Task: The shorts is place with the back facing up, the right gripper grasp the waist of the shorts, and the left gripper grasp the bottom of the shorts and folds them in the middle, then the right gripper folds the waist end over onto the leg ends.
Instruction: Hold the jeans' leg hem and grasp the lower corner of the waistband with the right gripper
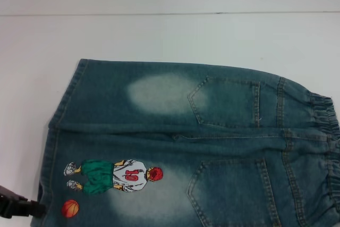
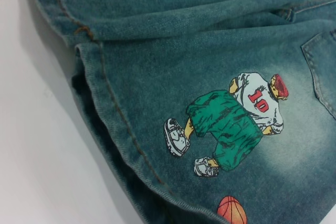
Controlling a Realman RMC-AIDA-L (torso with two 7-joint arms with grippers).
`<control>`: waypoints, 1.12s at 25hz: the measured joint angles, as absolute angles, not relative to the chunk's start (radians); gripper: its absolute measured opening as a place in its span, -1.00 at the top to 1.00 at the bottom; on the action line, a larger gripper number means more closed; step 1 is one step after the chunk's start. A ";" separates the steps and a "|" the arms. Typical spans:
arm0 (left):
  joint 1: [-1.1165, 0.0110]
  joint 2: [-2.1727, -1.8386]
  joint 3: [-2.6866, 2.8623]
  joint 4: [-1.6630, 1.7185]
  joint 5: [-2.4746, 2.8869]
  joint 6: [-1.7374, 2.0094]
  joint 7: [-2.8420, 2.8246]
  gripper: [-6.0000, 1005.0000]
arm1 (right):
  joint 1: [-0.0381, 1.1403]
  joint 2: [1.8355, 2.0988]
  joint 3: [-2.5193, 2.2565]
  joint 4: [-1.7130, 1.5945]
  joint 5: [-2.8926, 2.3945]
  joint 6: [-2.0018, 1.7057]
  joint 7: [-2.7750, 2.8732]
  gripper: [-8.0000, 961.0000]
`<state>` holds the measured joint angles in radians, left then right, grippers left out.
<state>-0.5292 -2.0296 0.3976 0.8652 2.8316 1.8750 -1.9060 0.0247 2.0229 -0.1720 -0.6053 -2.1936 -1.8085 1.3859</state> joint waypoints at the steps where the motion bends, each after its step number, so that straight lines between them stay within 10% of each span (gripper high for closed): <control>1: -0.529 -2.029 0.397 0.865 2.832 1.875 -1.906 0.89 | 0.022 2.020 -0.167 -0.605 -2.194 -1.806 1.400 -0.85; 28: -0.547 -2.028 0.407 0.873 2.833 1.876 -1.922 0.89 | 0.077 2.008 -0.159 -0.597 -2.296 -1.796 1.522 -0.84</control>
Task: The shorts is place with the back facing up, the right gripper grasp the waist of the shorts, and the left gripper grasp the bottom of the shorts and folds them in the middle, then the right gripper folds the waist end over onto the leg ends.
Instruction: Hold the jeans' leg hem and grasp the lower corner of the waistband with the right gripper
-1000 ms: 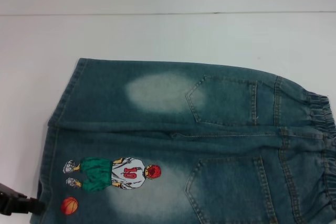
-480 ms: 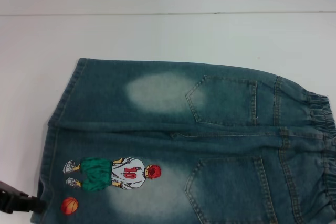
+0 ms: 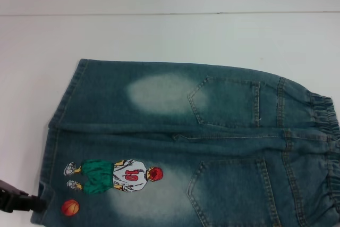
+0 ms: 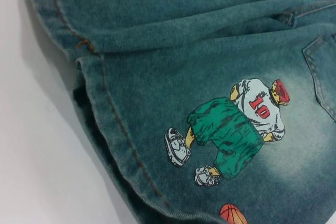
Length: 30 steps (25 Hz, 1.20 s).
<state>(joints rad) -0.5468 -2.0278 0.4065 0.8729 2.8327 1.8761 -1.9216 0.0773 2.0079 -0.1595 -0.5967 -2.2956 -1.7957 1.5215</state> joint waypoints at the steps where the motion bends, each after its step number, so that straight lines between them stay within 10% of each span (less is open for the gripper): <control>1: -0.548 -2.028 0.407 0.873 2.832 1.876 -1.922 0.89 | 0.076 2.008 -0.161 -0.597 -2.296 -1.795 1.528 -0.84; 30: -0.554 -2.025 0.404 0.873 2.832 1.876 -1.920 0.89 | 0.133 1.994 -0.148 -0.605 -2.367 -1.799 1.570 -0.84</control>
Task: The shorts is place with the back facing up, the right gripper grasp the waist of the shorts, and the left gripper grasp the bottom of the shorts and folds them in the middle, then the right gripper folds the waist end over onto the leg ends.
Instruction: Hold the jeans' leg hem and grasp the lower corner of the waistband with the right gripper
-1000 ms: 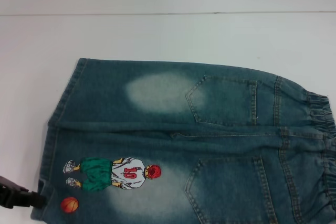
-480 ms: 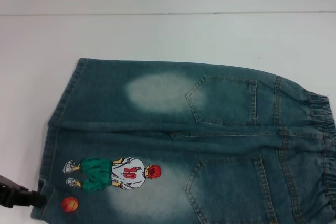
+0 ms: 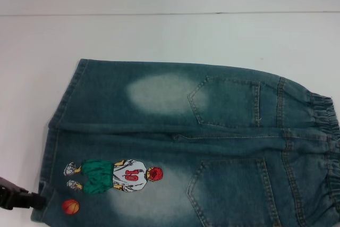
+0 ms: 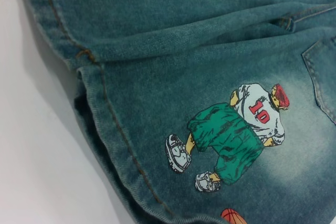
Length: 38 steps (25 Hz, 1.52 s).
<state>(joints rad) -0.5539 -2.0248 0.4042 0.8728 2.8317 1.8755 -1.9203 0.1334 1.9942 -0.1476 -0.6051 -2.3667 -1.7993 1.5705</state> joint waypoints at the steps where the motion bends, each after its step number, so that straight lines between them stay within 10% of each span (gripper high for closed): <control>1: -0.554 -2.025 0.404 0.873 2.832 1.875 -1.919 0.89 | 0.139 1.994 -0.145 -0.605 -2.366 -1.800 1.569 -0.84; 38: -0.580 -2.023 0.410 0.880 2.834 1.890 -1.931 0.89 | 0.162 1.993 -0.153 -0.605 -2.425 -1.815 1.572 -0.81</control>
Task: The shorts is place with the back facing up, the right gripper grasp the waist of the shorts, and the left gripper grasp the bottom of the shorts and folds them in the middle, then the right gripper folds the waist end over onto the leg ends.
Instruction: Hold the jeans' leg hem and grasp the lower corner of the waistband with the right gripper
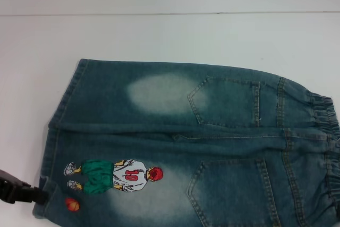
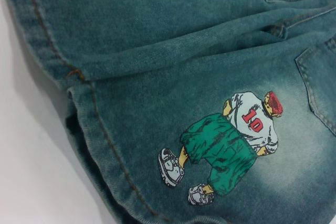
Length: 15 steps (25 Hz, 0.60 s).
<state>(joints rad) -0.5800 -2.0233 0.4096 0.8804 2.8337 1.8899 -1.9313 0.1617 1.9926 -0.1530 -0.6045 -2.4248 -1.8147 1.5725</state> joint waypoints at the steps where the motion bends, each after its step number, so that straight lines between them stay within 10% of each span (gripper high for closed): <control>1: -0.579 -2.023 0.410 0.881 2.833 1.890 -1.931 0.89 | 0.162 1.993 -0.153 -0.605 -2.425 -1.815 1.573 -0.80; 15: -0.571 -2.025 0.405 0.878 2.832 1.883 -1.928 0.89 | 0.172 1.988 -0.158 -0.606 -2.425 -1.829 1.571 -0.77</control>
